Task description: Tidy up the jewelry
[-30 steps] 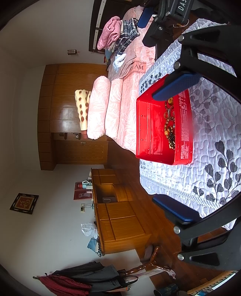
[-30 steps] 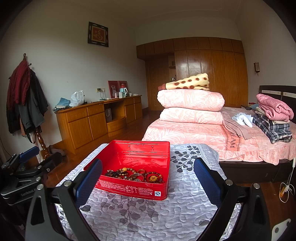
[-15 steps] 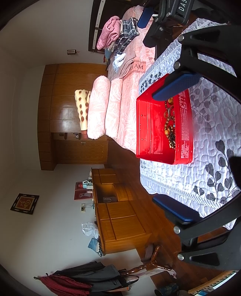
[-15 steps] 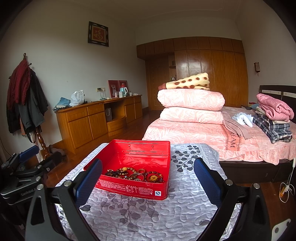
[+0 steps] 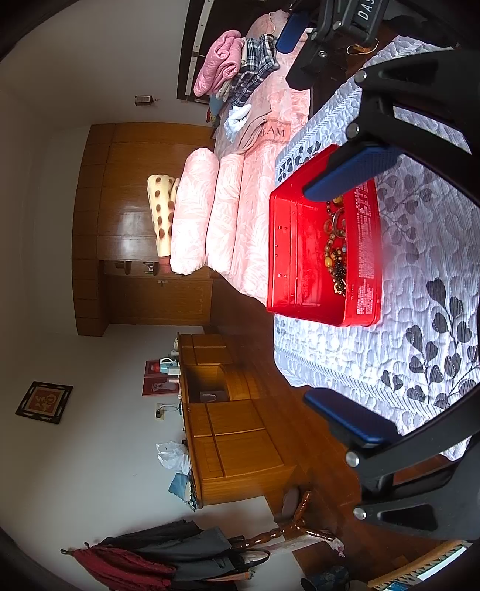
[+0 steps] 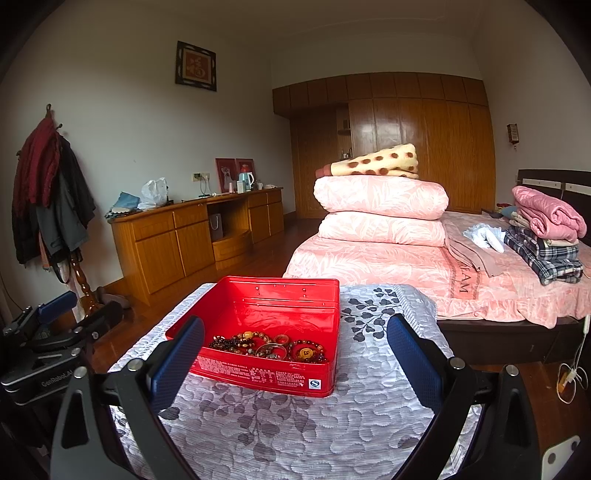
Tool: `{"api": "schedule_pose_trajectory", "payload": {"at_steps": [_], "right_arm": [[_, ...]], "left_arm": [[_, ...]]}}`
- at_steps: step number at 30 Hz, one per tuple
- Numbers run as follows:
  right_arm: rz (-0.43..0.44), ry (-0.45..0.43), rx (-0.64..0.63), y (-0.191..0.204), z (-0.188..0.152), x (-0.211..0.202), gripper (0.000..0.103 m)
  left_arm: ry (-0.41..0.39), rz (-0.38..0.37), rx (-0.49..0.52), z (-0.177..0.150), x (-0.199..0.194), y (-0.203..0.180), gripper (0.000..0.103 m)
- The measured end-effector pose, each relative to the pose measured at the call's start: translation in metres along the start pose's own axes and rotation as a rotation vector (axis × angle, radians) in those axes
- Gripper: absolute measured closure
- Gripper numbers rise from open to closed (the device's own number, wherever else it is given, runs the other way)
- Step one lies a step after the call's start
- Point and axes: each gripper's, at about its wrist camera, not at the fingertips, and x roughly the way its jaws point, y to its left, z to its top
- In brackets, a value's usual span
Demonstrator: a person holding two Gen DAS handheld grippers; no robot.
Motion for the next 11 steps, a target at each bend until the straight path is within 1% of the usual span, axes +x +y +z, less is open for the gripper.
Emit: {"api": "schedule_pose_trajectory", "payload": {"at_steps": [11], "right_arm": [[0.000,0.000,0.000,0.0003,0.0005,0.0004,0.006]], "left_arm": [[0.004,0.002,0.003,-0.0016,0.0003,0.0000,0.005]]}}
